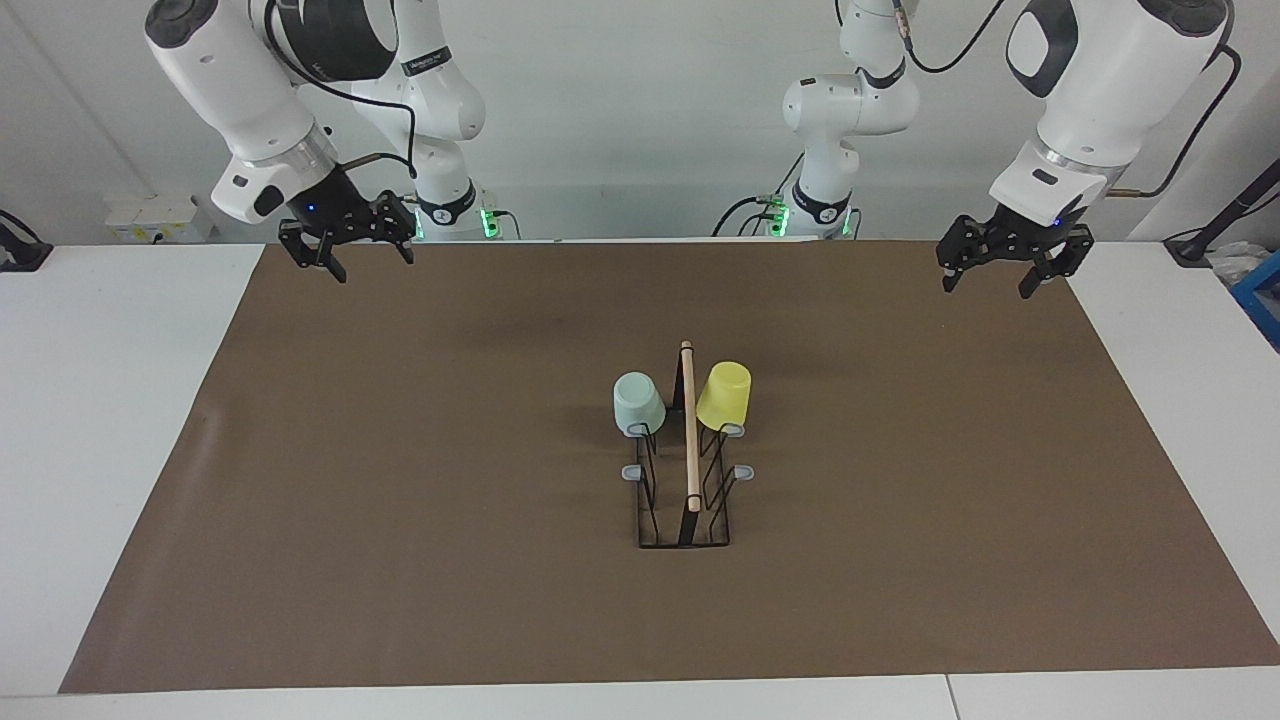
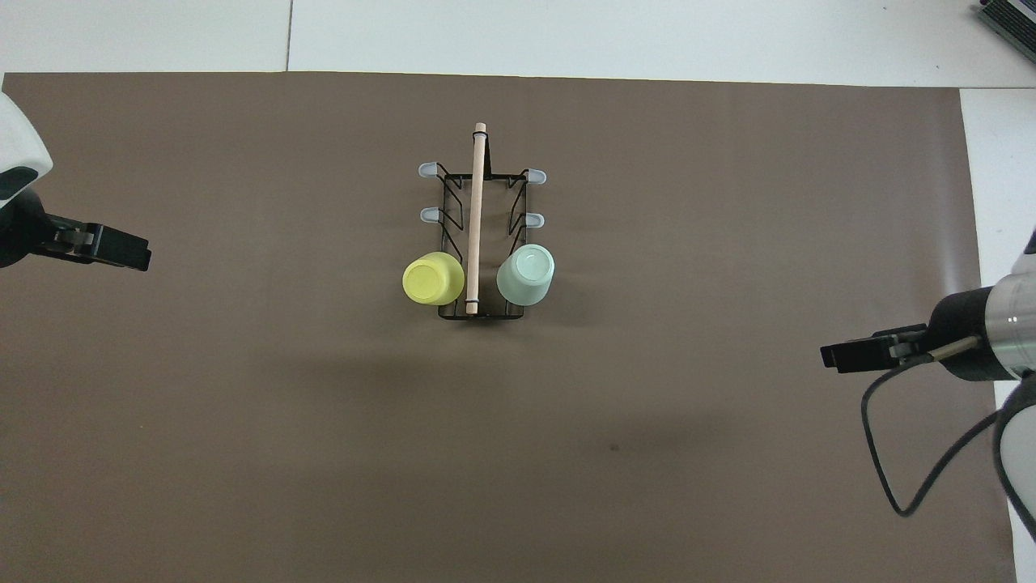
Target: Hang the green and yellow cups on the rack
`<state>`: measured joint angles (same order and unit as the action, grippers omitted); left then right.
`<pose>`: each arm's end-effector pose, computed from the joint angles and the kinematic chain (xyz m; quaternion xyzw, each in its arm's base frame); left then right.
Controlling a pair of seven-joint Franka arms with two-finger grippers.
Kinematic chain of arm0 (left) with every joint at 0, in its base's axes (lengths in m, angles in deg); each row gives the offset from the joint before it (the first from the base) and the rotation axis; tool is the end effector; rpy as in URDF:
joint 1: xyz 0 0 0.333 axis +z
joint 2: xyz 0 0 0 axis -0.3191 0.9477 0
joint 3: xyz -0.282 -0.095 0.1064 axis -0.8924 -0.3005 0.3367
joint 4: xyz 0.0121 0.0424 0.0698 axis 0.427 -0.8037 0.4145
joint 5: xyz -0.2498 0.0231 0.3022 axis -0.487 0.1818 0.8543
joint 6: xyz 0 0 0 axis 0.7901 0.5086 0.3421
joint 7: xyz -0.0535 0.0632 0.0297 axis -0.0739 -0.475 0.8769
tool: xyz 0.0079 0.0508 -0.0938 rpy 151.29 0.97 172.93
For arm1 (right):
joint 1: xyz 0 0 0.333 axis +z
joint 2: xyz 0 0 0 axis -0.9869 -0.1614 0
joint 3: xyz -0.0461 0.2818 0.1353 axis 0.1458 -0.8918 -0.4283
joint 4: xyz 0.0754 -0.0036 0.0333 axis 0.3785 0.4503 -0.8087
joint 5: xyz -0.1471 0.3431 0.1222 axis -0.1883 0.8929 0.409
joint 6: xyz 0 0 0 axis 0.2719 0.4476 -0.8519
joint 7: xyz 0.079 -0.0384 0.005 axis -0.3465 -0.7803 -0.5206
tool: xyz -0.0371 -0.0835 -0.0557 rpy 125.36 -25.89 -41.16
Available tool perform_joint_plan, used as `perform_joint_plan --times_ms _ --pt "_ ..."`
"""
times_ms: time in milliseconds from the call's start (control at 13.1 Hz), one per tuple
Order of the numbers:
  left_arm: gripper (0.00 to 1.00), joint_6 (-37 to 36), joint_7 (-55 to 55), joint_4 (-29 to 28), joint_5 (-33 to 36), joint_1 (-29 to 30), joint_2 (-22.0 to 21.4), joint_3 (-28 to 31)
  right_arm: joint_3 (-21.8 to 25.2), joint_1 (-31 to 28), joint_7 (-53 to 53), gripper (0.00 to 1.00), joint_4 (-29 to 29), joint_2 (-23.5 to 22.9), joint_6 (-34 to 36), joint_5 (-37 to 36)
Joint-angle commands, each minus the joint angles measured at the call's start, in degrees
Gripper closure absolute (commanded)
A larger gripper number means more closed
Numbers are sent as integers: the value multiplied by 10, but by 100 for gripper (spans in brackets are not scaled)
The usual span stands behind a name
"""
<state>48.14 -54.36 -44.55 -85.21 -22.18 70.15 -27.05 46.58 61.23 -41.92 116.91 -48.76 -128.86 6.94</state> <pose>0.5576 -0.0428 0.6099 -0.9942 0.1068 -0.0113 0.0070 0.4739 0.0154 0.5703 -0.9931 -0.0860 0.0089 0.0795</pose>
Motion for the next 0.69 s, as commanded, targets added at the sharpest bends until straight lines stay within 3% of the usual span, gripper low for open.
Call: perform_joint_plan --times_ms 0,613 --pt "0 -6 -3 -3 -7 -5 -5 8 -5 -21 9 0 -14 22 40 -14" --pt "0 -6 -3 -4 -7 -4 -6 8 -1 -30 8 0 -112 16 124 -35"
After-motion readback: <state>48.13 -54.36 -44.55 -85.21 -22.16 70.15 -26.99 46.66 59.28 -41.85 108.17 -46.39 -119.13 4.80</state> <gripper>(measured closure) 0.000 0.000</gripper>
